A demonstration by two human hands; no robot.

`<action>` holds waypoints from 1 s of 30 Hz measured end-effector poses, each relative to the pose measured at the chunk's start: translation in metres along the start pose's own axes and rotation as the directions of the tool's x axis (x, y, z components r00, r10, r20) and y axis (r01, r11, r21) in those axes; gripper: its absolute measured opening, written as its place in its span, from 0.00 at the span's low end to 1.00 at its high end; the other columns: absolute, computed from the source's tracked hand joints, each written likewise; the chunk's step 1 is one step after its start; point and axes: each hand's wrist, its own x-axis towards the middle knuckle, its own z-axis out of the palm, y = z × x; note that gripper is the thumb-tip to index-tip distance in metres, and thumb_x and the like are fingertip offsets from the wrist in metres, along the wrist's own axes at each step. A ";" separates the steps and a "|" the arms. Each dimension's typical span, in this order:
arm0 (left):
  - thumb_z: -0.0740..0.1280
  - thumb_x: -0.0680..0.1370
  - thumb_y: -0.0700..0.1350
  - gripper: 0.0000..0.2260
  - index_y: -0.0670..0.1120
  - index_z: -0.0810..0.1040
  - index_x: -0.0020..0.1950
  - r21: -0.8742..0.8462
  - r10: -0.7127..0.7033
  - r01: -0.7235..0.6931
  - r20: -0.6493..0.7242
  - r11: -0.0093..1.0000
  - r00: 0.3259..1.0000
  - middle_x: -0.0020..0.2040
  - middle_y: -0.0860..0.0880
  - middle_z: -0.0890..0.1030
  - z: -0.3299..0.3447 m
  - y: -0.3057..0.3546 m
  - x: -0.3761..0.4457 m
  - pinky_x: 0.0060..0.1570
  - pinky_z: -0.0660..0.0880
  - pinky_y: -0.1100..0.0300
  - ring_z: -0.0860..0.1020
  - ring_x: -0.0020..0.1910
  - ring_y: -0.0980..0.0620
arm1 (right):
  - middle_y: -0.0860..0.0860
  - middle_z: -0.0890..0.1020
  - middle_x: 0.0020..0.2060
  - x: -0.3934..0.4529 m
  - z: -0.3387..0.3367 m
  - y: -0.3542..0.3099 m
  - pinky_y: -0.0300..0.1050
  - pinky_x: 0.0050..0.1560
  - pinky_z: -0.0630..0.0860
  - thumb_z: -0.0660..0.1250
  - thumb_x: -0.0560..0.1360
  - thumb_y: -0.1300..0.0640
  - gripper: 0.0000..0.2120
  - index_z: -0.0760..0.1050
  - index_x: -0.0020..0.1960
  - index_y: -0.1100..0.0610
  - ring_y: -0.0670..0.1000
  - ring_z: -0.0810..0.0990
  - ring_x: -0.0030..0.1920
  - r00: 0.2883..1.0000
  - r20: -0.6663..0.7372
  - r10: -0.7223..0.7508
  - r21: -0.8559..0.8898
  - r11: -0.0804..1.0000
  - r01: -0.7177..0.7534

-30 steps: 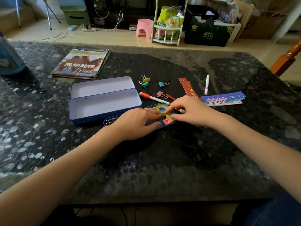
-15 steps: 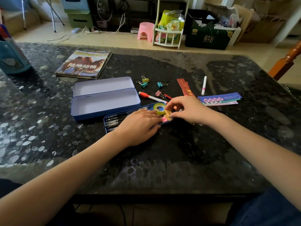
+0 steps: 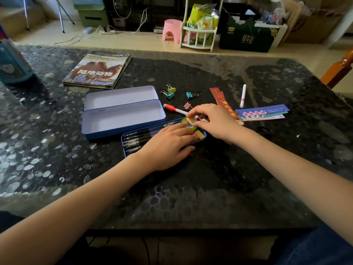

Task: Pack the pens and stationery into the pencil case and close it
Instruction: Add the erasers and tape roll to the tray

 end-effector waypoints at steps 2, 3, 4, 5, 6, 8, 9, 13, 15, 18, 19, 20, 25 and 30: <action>0.58 0.80 0.53 0.18 0.52 0.70 0.69 -0.020 -0.008 0.008 0.004 1.000 1.000 0.70 0.52 0.70 -0.001 -0.001 0.000 0.71 0.61 0.50 0.62 0.73 0.50 | 0.46 0.79 0.55 0.000 0.001 0.001 0.35 0.48 0.70 0.69 0.74 0.59 0.13 0.78 0.57 0.50 0.44 0.74 0.51 1.000 0.011 0.002 0.001 1.000 -0.002; 0.57 0.80 0.54 0.18 0.53 0.70 0.69 -0.025 -0.015 0.016 0.011 1.000 1.000 0.70 0.52 0.70 -0.002 -0.002 0.000 0.72 0.60 0.51 0.62 0.73 0.51 | 0.46 0.79 0.54 -0.001 -0.001 0.002 0.33 0.46 0.69 0.69 0.74 0.59 0.13 0.78 0.57 0.50 0.43 0.74 0.51 1.000 0.018 0.010 0.012 1.000 -0.011; 0.57 0.80 0.54 0.18 0.54 0.70 0.69 -0.030 -0.021 0.022 0.021 0.999 1.000 0.70 0.52 0.70 -0.003 -0.002 0.001 0.72 0.60 0.52 0.63 0.73 0.52 | 0.45 0.78 0.54 -0.002 -0.004 0.002 0.31 0.44 0.69 0.69 0.74 0.59 0.13 0.78 0.57 0.50 0.43 0.74 0.50 0.999 0.028 0.018 0.029 0.999 -0.019; 0.57 0.80 0.53 0.17 0.54 0.71 0.69 -0.039 -0.029 0.031 0.034 0.999 0.999 0.71 0.52 0.70 -0.005 -0.002 0.001 0.72 0.59 0.53 0.63 0.73 0.53 | 0.44 0.78 0.53 -0.003 -0.007 0.002 0.29 0.43 0.68 0.69 0.74 0.59 0.13 0.78 0.57 0.50 0.42 0.74 0.49 0.999 0.044 0.028 0.045 0.999 -0.030; 0.57 0.80 0.53 0.17 0.54 0.72 0.68 -0.052 -0.043 0.045 0.050 0.998 0.998 0.71 0.52 0.70 -0.008 -0.002 0.001 0.71 0.58 0.54 0.64 0.72 0.52 | 0.43 0.78 0.52 -0.004 -0.010 0.002 0.28 0.42 0.67 0.69 0.73 0.58 0.13 0.78 0.57 0.50 0.41 0.74 0.48 0.997 0.064 0.033 0.057 0.998 -0.037; 0.56 0.81 0.52 0.16 0.53 0.74 0.65 -0.106 -0.061 0.068 0.068 0.992 0.996 0.70 0.51 0.71 -0.013 0.000 0.002 0.69 0.60 0.55 0.67 0.70 0.50 | 0.41 0.78 0.50 -0.007 -0.013 0.000 0.28 0.42 0.67 0.70 0.73 0.58 0.12 0.78 0.56 0.49 0.40 0.74 0.47 0.994 0.104 0.029 0.055 0.998 -0.035; 0.56 0.81 0.52 0.15 0.51 0.76 0.63 -0.145 -0.060 0.068 0.065 0.987 0.996 0.68 0.50 0.73 -0.015 0.000 0.002 0.68 0.64 0.54 0.70 0.67 0.49 | 0.40 0.77 0.49 -0.008 -0.014 -0.002 0.28 0.42 0.66 0.70 0.73 0.59 0.12 0.78 0.56 0.48 0.40 0.74 0.47 0.993 0.119 0.022 0.045 0.999 -0.027; 0.57 0.81 0.50 0.15 0.46 0.77 0.61 -0.258 -0.080 0.098 0.079 0.961 0.994 0.63 0.47 0.76 -0.017 0.000 0.001 0.62 0.68 0.56 0.72 0.63 0.50 | 0.40 0.76 0.48 -0.014 -0.014 -0.006 0.27 0.42 0.65 0.70 0.73 0.59 0.12 0.78 0.56 0.48 0.36 0.72 0.45 0.991 0.137 0.002 0.018 1.000 -0.004; 0.57 0.81 0.49 0.14 0.47 0.77 0.61 -0.307 -0.125 0.140 0.067 0.941 0.990 0.62 0.47 0.76 -0.017 -0.002 0.002 0.61 0.68 0.57 0.71 0.62 0.51 | 0.40 0.76 0.48 -0.016 -0.013 -0.006 0.27 0.43 0.66 0.70 0.73 0.58 0.12 0.78 0.56 0.48 0.34 0.72 0.45 0.990 0.139 0.004 0.017 1.000 -0.006; 0.57 0.81 0.48 0.13 0.51 0.76 0.63 -0.308 -0.175 0.187 0.066 0.933 0.982 0.59 0.47 0.75 -0.015 -0.002 0.007 0.59 0.67 0.58 0.68 0.64 0.51 | 0.44 0.79 0.50 -0.017 -0.014 -0.002 0.32 0.46 0.71 0.70 0.73 0.57 0.12 0.76 0.54 0.47 0.41 0.76 0.49 0.993 0.112 0.037 0.057 0.997 -0.044; 0.57 0.81 0.48 0.13 0.52 0.75 0.63 -0.290 -0.168 0.180 0.068 0.940 0.983 0.59 0.47 0.75 -0.014 -0.002 0.008 0.59 0.66 0.58 0.67 0.64 0.51 | 0.44 0.79 0.50 -0.018 -0.015 -0.001 0.32 0.44 0.71 0.70 0.73 0.57 0.12 0.75 0.54 0.47 0.42 0.77 0.50 0.994 0.099 0.055 0.077 0.995 -0.063; 0.57 0.81 0.48 0.14 0.53 0.75 0.64 -0.274 -0.153 0.166 0.068 0.947 0.986 0.59 0.48 0.76 -0.013 -0.001 0.010 0.60 0.66 0.57 0.66 0.64 0.51 | 0.45 0.79 0.49 -0.019 -0.016 0.000 0.31 0.43 0.70 0.71 0.73 0.57 0.12 0.75 0.54 0.48 0.43 0.77 0.50 0.994 0.087 0.070 0.090 0.993 -0.078; 0.62 0.79 0.46 0.12 0.53 0.76 0.62 -0.241 -0.129 0.127 0.008 0.962 0.992 0.57 0.52 0.79 -0.006 -0.004 0.011 0.58 0.68 0.54 0.66 0.58 0.52 | 0.44 0.78 0.49 -0.022 -0.016 -0.002 0.30 0.42 0.68 0.72 0.72 0.57 0.12 0.75 0.53 0.48 0.42 0.75 0.49 0.991 0.114 0.069 0.034 0.997 -0.074; 0.66 0.77 0.48 0.09 0.51 0.78 0.57 -0.286 -0.124 0.114 -0.015 0.951 0.992 0.50 0.54 0.79 -0.002 -0.004 0.017 0.50 0.66 0.60 0.67 0.52 0.53 | 0.44 0.77 0.49 -0.021 -0.013 -0.003 0.29 0.39 0.67 0.72 0.72 0.58 0.12 0.75 0.53 0.48 0.40 0.73 0.45 0.992 0.107 0.062 0.010 0.998 -0.064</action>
